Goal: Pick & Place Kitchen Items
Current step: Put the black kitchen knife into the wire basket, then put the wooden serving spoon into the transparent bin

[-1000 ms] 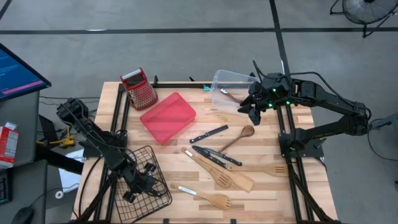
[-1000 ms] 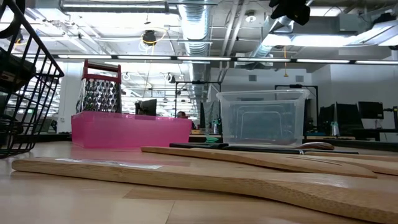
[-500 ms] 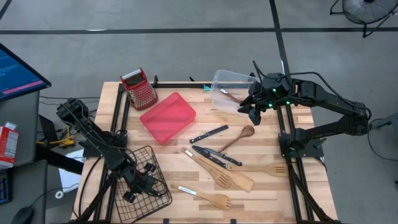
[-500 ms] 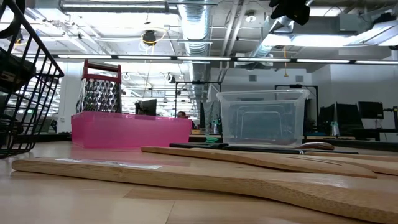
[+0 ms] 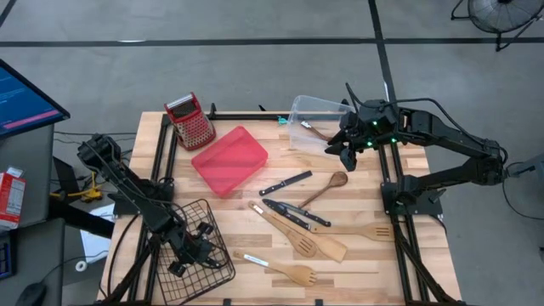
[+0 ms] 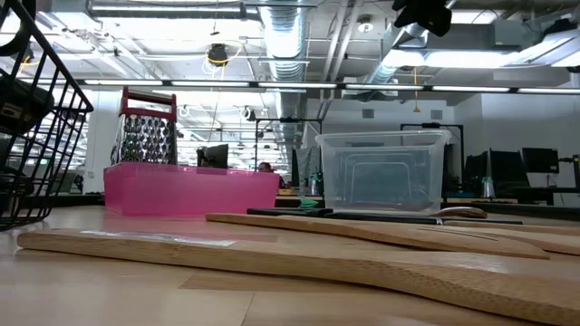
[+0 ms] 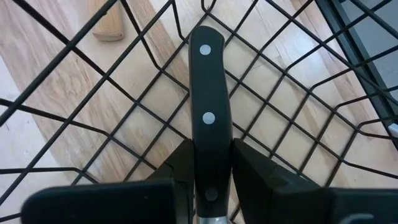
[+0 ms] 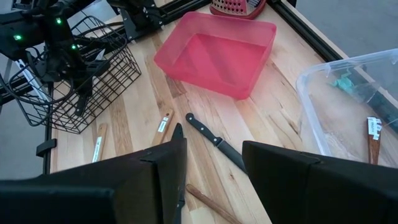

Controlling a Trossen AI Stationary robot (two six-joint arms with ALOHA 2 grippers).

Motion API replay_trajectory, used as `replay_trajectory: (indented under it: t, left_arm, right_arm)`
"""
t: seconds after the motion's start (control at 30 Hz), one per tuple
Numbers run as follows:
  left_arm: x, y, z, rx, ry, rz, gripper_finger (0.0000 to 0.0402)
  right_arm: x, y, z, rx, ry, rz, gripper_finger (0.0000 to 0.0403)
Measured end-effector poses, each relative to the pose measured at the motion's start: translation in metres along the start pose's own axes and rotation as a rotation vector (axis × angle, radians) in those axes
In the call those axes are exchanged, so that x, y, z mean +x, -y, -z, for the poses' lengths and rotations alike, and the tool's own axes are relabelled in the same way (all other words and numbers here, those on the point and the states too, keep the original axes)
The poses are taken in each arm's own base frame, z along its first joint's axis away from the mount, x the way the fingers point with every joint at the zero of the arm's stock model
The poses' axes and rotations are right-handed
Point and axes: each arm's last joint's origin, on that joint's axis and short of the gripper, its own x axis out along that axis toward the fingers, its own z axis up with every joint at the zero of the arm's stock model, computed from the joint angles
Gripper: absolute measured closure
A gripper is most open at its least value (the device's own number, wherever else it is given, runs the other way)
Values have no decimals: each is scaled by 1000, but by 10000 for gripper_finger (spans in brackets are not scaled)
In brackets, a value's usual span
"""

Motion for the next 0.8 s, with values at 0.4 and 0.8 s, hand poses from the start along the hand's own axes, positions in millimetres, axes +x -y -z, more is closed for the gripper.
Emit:
replay_trajectory:
  t: [0.4,0.8]
  left_arm:
    - [0,0,0,-13,-3,2,276]
    - [-29,2,-5,-215,95,107,191]
  right_arm:
    - [0,0,0,0,1,0,230]
    - [0,-1,-2,37,21,-8,230]
